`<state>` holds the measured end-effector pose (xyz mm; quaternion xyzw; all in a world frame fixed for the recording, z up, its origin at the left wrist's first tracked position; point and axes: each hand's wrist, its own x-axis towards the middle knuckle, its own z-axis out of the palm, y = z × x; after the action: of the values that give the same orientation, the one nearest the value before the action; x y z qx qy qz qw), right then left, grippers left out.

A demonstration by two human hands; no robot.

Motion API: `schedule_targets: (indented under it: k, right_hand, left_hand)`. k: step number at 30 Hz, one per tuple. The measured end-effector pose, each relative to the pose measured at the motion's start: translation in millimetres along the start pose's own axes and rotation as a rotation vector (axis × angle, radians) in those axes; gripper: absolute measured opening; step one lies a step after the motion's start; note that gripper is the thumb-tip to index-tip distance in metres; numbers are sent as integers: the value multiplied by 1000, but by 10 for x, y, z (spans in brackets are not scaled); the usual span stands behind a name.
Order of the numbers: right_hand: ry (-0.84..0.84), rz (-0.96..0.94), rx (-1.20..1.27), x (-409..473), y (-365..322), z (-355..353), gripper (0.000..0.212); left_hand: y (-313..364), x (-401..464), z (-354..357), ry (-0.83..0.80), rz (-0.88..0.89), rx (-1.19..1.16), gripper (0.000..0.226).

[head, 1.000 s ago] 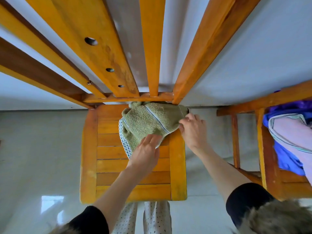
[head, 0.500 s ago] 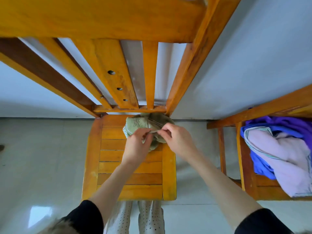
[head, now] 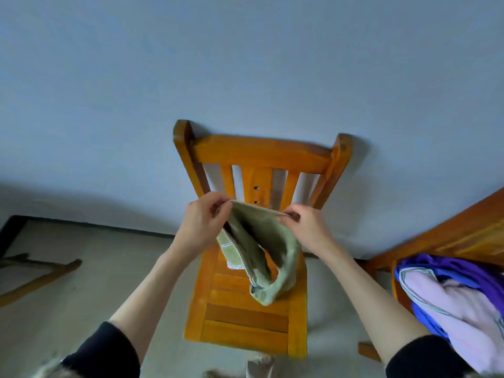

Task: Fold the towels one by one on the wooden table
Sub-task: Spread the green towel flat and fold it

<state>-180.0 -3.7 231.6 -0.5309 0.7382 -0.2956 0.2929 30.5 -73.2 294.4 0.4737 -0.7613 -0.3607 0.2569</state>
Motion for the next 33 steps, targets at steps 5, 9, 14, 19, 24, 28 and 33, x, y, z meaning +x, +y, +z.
schedule_targets:
  k: [5,9,14,19,24,28,33]
  right_hand:
    - [-48,-43,39,-62,-840,54,15]
    - [-83,-133,21,-163,-1587,209,25]
    - [-123,-285,-89,-360,-2314,516,18]
    - [-102,-397,15,-606,-3088,1025,21]
    - [-151,-465,86,-779,-3852,1692,42]
    - [-226,-549,83,-879,-4356,2156,27]
    - [-340,-639,51,-908,-4922,2724,8]
  left_hand:
    - [153,-291,-897,167,-14,-46,14]
    - [106,-699,-1600,339,-52,-103,13]
    - [-133,-1333,-2550,559,-95,-69,13]
    - [-539,-2178,-3431,783,-169,37,11]
    - [-916,-2998,-4017,992,-316,88,14]
    - [-1127,-3579,-4399,1097,-390,190,11]
    - [-1405,-4138,-4798,1267,-527,228,11]
